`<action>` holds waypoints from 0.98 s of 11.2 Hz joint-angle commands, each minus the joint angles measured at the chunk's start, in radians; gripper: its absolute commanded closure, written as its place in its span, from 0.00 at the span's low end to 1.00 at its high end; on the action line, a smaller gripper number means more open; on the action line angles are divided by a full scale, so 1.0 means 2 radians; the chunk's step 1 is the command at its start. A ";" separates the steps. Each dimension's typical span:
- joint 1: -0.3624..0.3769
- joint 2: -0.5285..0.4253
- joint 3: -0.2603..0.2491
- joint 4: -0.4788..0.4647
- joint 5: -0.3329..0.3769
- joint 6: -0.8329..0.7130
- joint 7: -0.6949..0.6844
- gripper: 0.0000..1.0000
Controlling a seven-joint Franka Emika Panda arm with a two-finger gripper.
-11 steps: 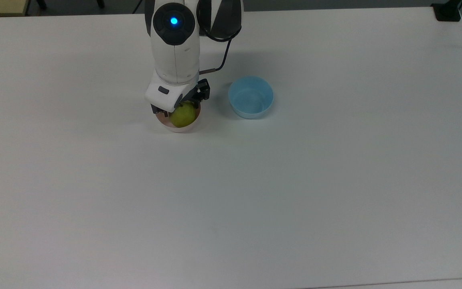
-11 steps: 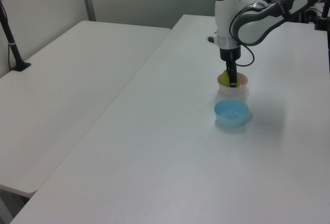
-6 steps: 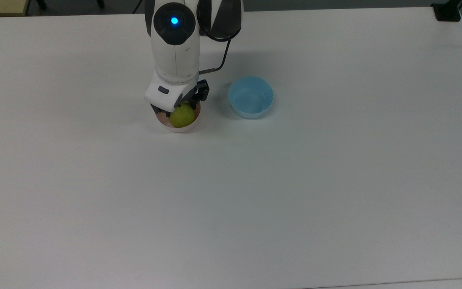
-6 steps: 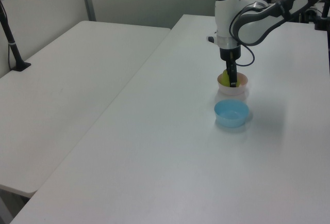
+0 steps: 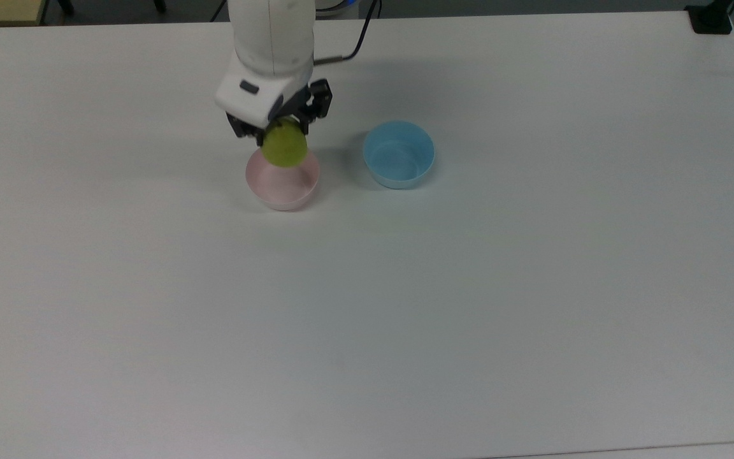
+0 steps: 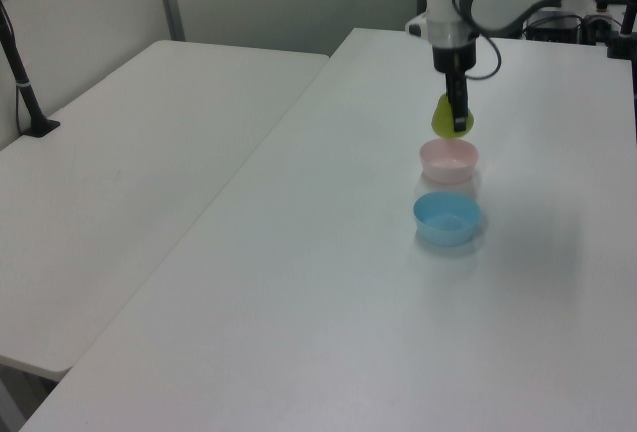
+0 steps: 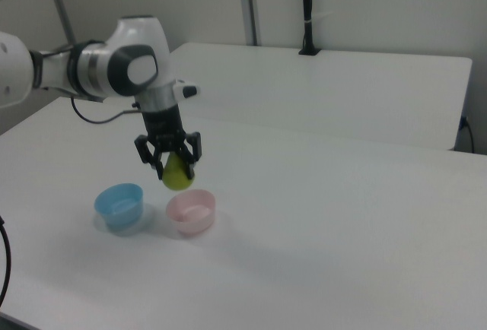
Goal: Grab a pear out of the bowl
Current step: 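Lift the pear up out of the pink bowl and carry it away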
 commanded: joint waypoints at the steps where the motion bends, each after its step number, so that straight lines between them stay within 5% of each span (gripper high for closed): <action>1: -0.003 -0.019 -0.010 0.044 0.010 -0.054 0.005 0.66; 7: -0.106 -0.005 -0.010 0.051 0.005 -0.031 -0.062 0.66; 11: -0.144 0.060 -0.012 0.048 0.002 0.054 -0.063 0.66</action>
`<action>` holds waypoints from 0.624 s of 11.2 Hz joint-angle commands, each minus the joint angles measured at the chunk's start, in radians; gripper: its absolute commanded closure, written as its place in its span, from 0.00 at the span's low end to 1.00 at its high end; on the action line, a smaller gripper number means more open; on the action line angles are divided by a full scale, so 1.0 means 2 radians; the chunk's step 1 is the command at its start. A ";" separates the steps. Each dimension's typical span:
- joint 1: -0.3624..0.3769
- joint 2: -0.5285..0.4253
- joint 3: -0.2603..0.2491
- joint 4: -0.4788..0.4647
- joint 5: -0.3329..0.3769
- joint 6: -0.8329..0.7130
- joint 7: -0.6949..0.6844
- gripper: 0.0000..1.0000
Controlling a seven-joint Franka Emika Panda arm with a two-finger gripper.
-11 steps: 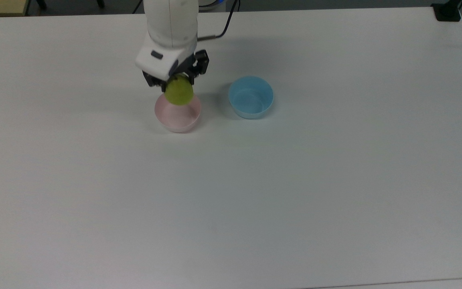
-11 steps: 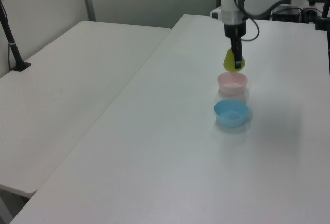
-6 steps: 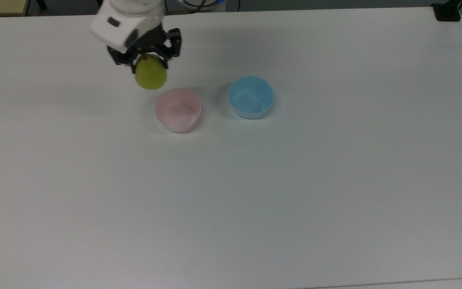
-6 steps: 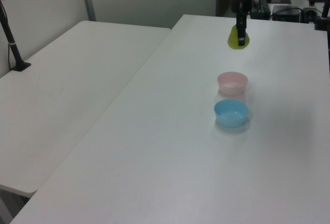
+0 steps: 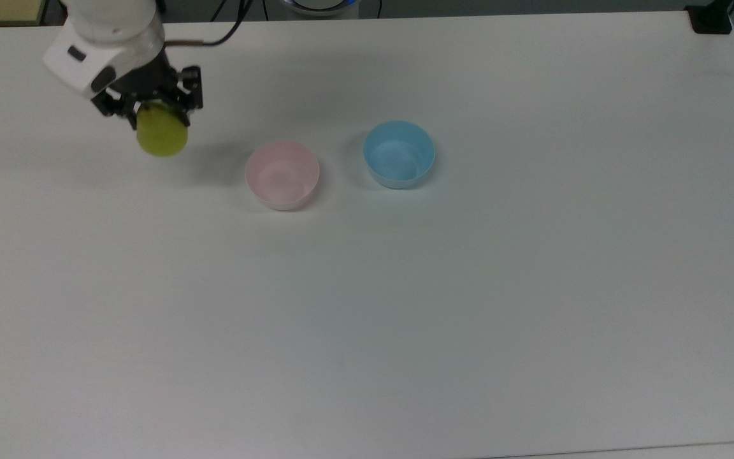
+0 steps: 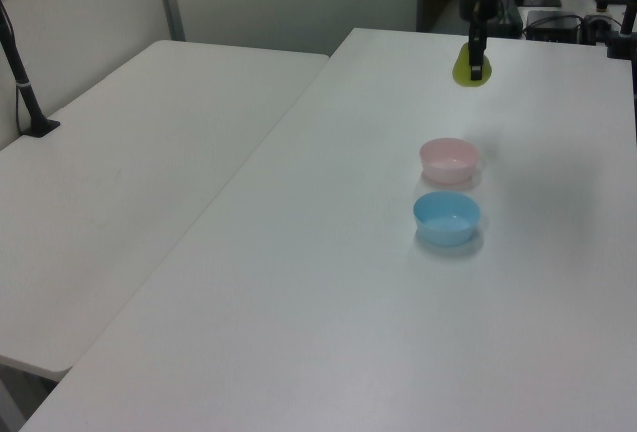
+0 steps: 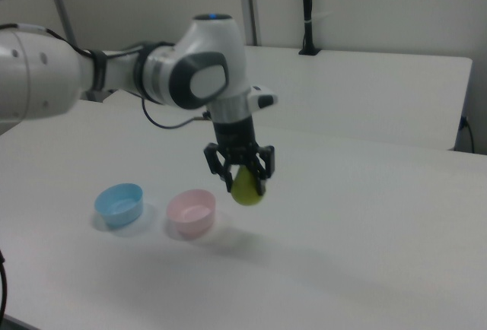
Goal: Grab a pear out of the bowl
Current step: 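Lower the held pear onto the table beside the pink bowl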
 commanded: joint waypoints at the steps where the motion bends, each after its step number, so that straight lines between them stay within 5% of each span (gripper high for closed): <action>1: -0.017 0.046 0.000 0.003 -0.010 0.050 -0.008 0.66; 5: -0.027 0.085 0.000 -0.003 -0.020 0.083 -0.008 0.65; 7: -0.029 0.096 0.000 -0.006 -0.020 0.092 -0.006 0.56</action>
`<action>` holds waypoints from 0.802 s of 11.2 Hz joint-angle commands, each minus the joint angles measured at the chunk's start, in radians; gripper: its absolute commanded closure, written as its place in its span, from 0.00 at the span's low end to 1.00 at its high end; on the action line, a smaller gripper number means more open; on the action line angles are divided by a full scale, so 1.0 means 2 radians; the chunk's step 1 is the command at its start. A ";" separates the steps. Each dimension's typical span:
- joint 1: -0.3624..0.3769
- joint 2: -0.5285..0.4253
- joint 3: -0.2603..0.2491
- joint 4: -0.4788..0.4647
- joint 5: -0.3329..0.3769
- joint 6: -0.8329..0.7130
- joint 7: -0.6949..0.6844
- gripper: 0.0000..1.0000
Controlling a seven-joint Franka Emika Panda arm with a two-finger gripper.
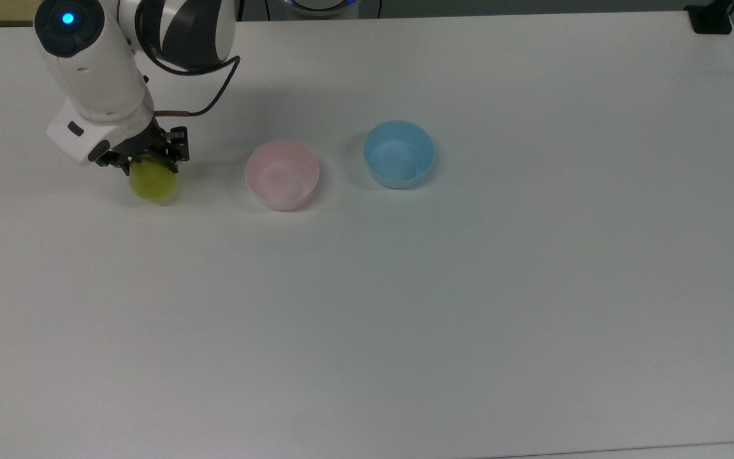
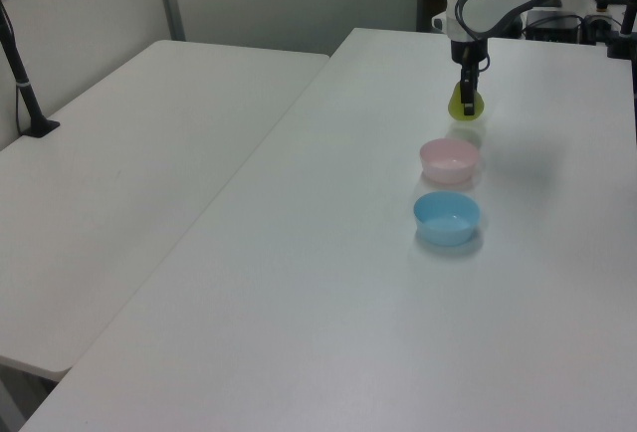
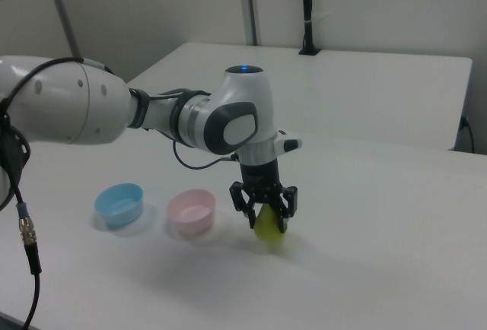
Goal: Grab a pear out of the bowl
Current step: 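Lower the held pear onto the table beside the pink bowl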
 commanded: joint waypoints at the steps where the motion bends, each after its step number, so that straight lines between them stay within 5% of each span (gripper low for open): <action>1: -0.006 0.008 0.000 -0.007 -0.006 0.018 -0.004 0.40; 2: -0.006 0.007 0.000 -0.007 -0.006 0.018 -0.004 0.32; 3: -0.006 0.006 0.000 -0.007 -0.006 0.016 -0.001 0.08; 4: -0.005 0.001 0.000 -0.005 -0.006 0.011 0.000 0.00; 6: 0.001 -0.022 0.003 -0.003 -0.005 -0.002 0.018 0.00; 9: 0.058 -0.056 0.005 0.006 -0.005 -0.026 0.085 0.00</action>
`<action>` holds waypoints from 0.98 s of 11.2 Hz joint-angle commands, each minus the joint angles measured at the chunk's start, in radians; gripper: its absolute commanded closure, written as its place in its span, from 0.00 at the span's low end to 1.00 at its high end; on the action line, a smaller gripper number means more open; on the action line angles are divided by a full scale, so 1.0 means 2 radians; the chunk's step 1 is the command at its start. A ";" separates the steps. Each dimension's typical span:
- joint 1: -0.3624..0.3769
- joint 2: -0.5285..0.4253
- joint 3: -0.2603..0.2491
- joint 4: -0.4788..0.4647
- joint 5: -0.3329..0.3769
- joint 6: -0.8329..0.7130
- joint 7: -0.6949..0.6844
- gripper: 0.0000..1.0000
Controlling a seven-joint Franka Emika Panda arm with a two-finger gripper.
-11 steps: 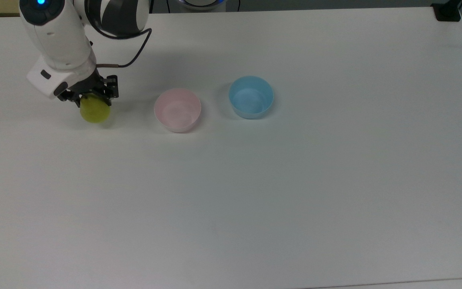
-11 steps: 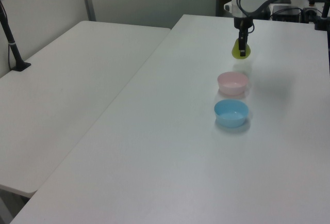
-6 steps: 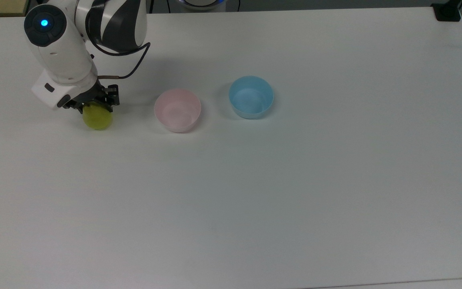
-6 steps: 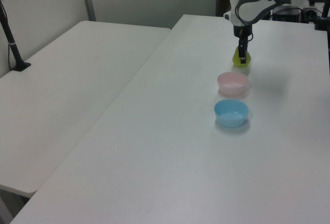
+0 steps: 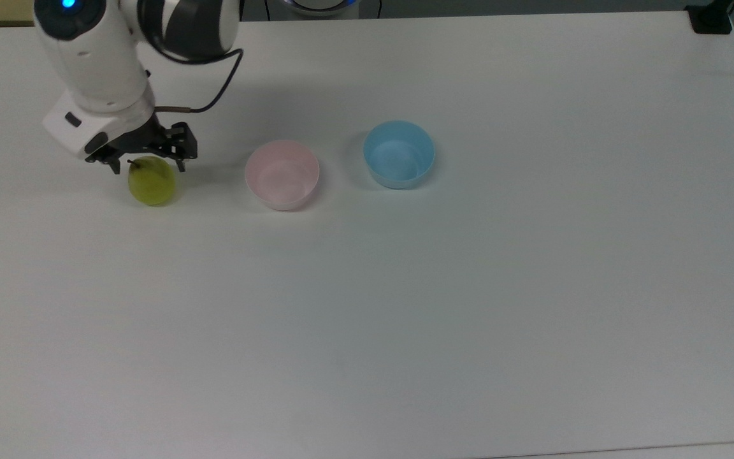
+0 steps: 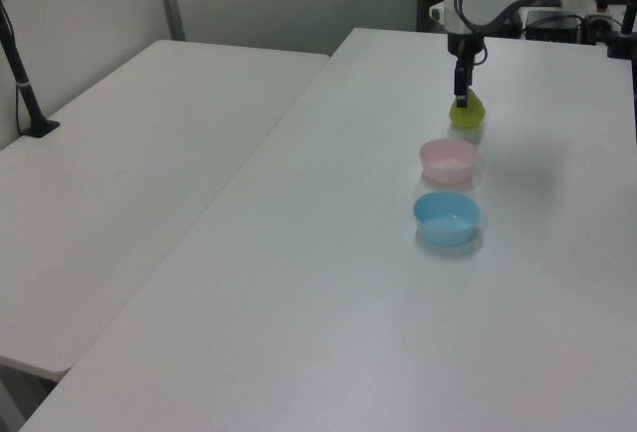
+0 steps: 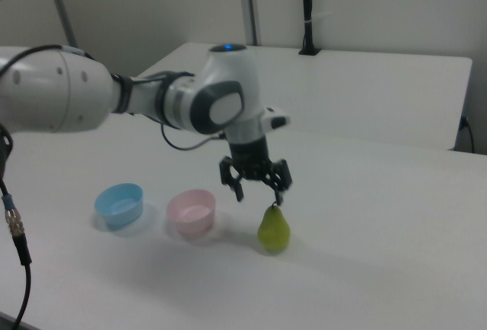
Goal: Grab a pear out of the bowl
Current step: 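Open the gripper, release the pear, and raise the gripper away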
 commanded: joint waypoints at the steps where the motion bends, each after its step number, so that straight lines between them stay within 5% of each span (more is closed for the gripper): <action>1: 0.066 -0.044 -0.001 0.005 -0.005 -0.040 0.090 0.00; 7: 0.156 -0.131 -0.001 0.019 0.000 -0.153 0.203 0.00; 11: 0.176 -0.159 -0.004 0.018 0.009 -0.184 0.224 0.00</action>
